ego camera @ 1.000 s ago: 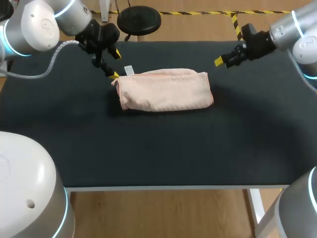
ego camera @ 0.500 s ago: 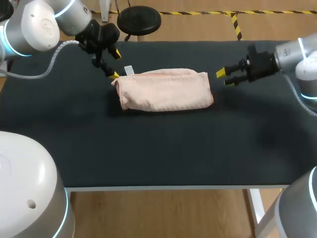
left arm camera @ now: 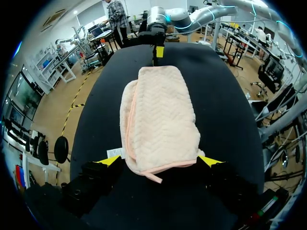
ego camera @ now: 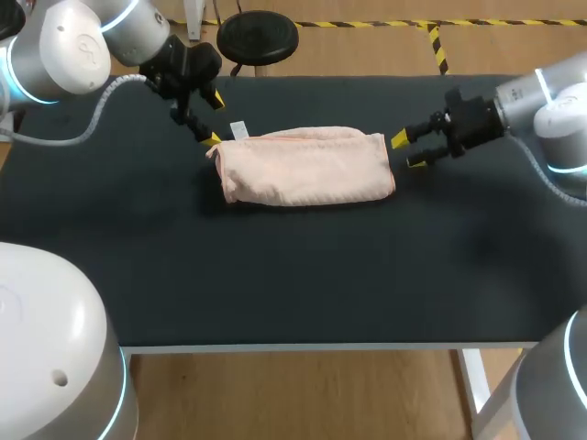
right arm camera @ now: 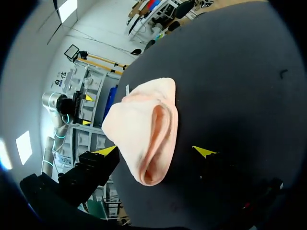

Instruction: Fold the towel

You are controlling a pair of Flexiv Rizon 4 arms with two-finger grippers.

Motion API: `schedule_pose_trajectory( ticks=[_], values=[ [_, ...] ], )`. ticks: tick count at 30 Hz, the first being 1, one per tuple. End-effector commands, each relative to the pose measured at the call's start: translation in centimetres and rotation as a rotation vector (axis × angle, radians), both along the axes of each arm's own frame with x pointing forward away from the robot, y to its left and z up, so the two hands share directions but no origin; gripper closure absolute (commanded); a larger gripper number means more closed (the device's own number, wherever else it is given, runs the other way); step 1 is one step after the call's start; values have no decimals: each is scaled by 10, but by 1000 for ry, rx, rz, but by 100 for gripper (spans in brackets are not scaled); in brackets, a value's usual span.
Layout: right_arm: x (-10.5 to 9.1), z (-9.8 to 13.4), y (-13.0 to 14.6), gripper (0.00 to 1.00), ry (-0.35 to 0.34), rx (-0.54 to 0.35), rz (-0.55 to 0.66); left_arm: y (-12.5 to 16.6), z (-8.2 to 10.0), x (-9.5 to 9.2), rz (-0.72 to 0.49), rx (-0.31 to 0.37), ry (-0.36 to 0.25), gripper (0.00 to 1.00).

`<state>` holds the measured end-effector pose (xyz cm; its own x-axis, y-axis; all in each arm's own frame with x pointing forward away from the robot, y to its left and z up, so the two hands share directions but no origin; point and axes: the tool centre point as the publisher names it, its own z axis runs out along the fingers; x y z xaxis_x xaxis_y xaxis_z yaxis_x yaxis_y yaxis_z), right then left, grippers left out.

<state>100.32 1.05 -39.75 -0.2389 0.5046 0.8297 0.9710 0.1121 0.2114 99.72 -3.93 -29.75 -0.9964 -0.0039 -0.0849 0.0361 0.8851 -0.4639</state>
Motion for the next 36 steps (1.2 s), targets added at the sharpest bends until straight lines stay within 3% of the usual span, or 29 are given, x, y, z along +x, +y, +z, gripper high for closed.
schedule_pose_trajectory(
  ticks=[1,36],
  values=[
    [9,-11,5,0,30,6,46,1,-1,0,-2,-3,-1,0],
    [-4,-25,54,0,78,45,144,1,-1,0,-2,-3,-1,0]
  ],
)
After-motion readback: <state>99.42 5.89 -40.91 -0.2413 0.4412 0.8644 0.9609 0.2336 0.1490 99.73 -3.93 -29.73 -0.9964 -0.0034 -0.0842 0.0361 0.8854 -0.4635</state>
